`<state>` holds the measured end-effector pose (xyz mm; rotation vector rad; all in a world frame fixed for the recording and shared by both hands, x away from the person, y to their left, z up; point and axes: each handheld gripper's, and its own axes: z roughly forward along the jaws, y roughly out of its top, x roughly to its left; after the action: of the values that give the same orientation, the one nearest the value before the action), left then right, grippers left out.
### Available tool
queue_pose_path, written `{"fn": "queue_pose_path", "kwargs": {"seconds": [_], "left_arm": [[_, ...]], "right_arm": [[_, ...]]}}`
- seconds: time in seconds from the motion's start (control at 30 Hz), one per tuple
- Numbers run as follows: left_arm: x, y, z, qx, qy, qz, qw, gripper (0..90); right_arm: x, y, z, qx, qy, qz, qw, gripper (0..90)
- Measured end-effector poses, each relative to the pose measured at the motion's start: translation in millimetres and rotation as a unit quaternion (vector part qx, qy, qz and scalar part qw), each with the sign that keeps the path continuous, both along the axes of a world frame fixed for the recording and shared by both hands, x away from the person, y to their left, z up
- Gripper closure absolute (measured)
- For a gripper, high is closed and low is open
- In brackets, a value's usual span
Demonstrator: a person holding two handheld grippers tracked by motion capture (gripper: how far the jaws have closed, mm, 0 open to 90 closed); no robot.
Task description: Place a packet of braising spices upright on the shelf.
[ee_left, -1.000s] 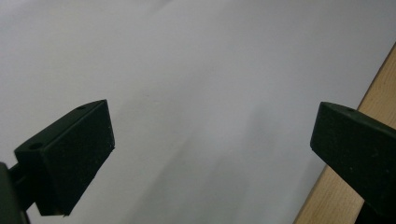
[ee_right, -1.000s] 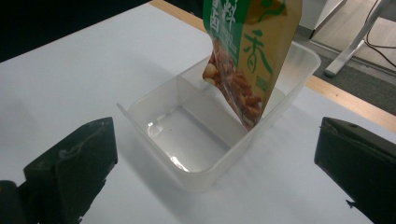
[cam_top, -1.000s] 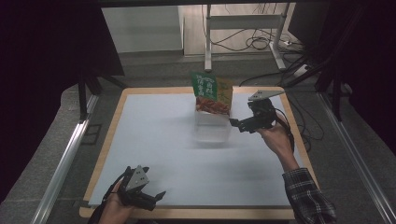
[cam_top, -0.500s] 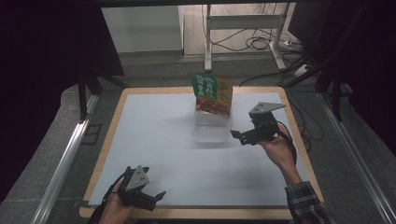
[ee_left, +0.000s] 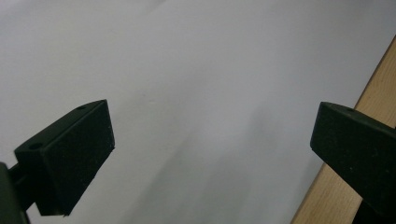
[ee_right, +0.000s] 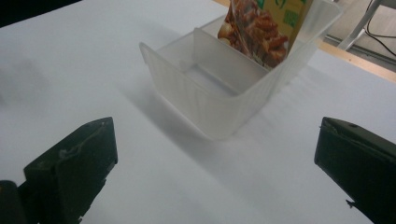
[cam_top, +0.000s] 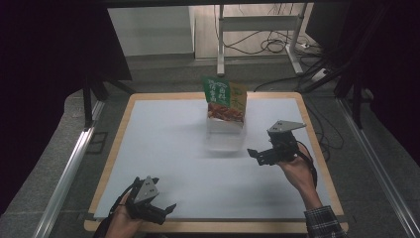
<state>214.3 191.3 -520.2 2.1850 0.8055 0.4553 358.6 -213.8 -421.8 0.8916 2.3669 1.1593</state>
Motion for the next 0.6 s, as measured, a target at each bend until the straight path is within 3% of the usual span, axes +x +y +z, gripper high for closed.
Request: {"fn": "queue_pose_path", "kwargs": {"seconds": [0.6], "left_arm": [[-0.4, -0.2, 0.4, -0.002, -0.001, -0.001, 1.0000, 0.0]], "right_arm": [[-28.4, -27.1, -9.4, 0.012, 0.003, -0.023, 0.9997, 0.0]]}}
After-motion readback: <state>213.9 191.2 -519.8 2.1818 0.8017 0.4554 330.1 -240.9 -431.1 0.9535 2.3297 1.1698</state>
